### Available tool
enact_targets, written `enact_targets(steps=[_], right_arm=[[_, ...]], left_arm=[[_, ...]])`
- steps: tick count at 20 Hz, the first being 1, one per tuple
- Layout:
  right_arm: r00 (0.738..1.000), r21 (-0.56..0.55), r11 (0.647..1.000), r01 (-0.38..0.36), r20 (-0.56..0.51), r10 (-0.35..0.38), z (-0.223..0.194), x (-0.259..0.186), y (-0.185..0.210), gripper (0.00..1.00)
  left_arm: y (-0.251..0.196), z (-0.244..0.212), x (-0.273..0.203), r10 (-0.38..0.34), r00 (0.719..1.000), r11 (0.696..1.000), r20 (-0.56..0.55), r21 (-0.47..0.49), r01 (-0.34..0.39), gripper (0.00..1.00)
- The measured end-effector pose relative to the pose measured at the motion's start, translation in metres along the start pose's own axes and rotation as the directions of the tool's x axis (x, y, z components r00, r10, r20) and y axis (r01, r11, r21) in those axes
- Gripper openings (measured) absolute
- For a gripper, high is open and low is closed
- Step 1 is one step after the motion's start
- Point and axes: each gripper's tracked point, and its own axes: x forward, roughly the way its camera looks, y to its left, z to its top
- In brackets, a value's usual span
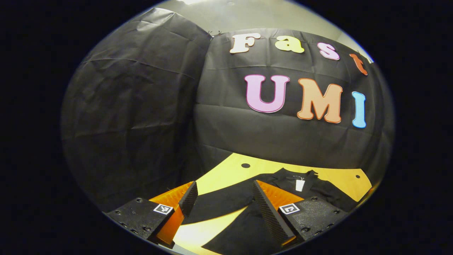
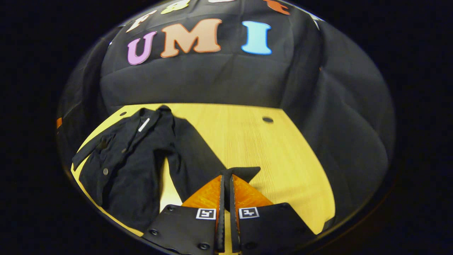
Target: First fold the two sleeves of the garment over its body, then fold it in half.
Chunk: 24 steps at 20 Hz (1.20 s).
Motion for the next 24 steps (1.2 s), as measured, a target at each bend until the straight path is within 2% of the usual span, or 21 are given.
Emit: enact_targets(steps=[3, 6, 11, 15, 17, 20, 24], right_arm=[[0.997, -0.069, 0.997, -0.034, 0.068, 0.039, 0.072, 0.023, 0.06, 0.09], [0.981, -0.115, 0.986, -0.124, 0.134, 0.139, 0.135, 0.044, 0.146, 0.09], [0.939, -0.237, 0.935, -0.264, 0.158, 0.306, 0.193, 0.068, 0.297, 0.09], [0.896, -0.279, 0.883, -0.378, 0.13, 0.425, 0.203, 0.083, 0.409, 0.09], [0.877, -0.262, 0.86, -0.439, 0.082, 0.473, 0.197, 0.094, 0.459, 0.09], [0.864, -0.264, 0.835, -0.482, 0.014, 0.503, 0.176, 0.113, 0.5, 0.09], [0.87, -0.308, 0.82, -0.482, -0.059, 0.489, 0.156, 0.144, 0.525, 0.09]], left_arm=[[0.039, -0.003, 0.016, 0.038, 0.999, 0.999, 0.0, 0.006, -0.038, 0.92], [0.072, -0.006, 0.028, 0.067, 0.998, 0.997, -0.006, 0.029, -0.067, 0.92], [0.114, -0.016, 0.036, 0.101, 0.994, 0.995, -0.028, 0.017, -0.101, 0.92], [0.142, -0.031, 0.032, 0.123, 0.99, 0.992, -0.068, -0.018, -0.124, 0.93], [0.157, -0.036, 0.026, 0.14, 0.986, 0.989, -0.088, -0.034, -0.144, 0.93], [0.177, -0.041, 0.016, 0.172, 0.98, 0.984, -0.102, -0.03, -0.176, 0.92], [0.178, -0.05, 0.019, 0.199, 0.971, 0.978, -0.135, -0.029, -0.205, 0.93]])
